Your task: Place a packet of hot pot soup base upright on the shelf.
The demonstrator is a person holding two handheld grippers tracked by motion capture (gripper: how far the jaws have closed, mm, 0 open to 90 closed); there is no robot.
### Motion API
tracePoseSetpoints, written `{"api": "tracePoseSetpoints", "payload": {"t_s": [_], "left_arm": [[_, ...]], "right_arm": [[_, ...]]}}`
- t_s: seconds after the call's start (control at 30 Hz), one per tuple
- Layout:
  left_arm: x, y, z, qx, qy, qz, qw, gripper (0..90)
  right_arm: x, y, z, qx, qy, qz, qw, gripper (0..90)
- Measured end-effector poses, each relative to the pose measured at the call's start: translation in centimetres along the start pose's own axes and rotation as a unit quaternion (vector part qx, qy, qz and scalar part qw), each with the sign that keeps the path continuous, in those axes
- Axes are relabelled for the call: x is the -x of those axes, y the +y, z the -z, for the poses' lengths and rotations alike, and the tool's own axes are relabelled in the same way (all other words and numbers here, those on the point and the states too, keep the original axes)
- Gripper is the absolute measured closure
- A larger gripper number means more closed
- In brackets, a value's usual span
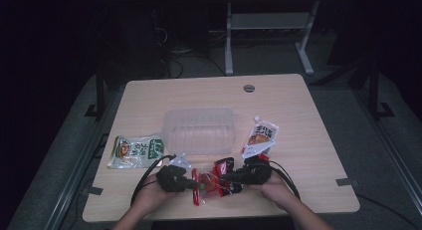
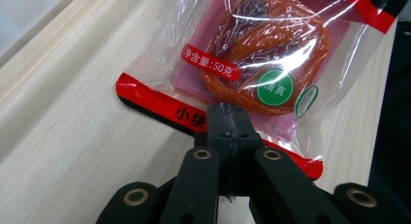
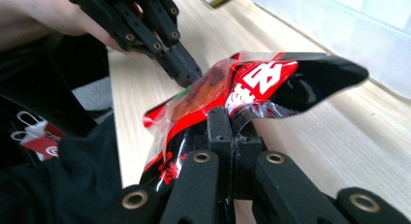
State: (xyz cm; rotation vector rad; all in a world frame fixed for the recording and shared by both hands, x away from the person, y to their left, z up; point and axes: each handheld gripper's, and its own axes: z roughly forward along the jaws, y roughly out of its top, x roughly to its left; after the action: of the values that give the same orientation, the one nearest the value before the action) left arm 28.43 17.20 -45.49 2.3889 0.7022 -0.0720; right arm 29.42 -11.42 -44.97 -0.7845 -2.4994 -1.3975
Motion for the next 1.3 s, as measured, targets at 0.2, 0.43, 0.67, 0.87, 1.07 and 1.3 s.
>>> {"api": "tracePoseSetpoints", "payload": {"t_s": [0.2,0.43,0.67,0.87,1.07,1.3], "left_arm": [[-0.3,-0.1,1.1,0.025,-0.008,0.001,0.9997,89.9],[-0.4,-0.3,2.4,0.047,-0.003,-0.007,0.9989,89.8],[-0.1,-0.4,3.1,0.047,0.003,-0.020,0.9987,86.0],[0.2,-0.5,3.2,0.037,0.005,-0.038,0.9986,73.5],[0.5,-0.7,2.6,0.021,0.001,-0.045,0.9988,53.8],[0.3,-1.3,2.7,0.037,0.004,-0.028,0.9989,35.2]], "right_arm": [[-0.4,0.2,0.6,0.024,0.022,-0.001,0.9995,89.7],[-1.0,0.7,1.5,0.043,0.032,0.015,0.9985,89.8],[-1.5,1.2,2.5,0.052,0.030,0.032,0.9977,89.9],[-1.8,1.5,3.0,0.059,0.032,0.045,0.9967,89.9],[-2.2,1.9,3.5,0.068,0.029,0.052,0.9959,89.9],[-2.4,2.6,4.4,0.079,0.027,0.062,0.9946,89.9]]}}
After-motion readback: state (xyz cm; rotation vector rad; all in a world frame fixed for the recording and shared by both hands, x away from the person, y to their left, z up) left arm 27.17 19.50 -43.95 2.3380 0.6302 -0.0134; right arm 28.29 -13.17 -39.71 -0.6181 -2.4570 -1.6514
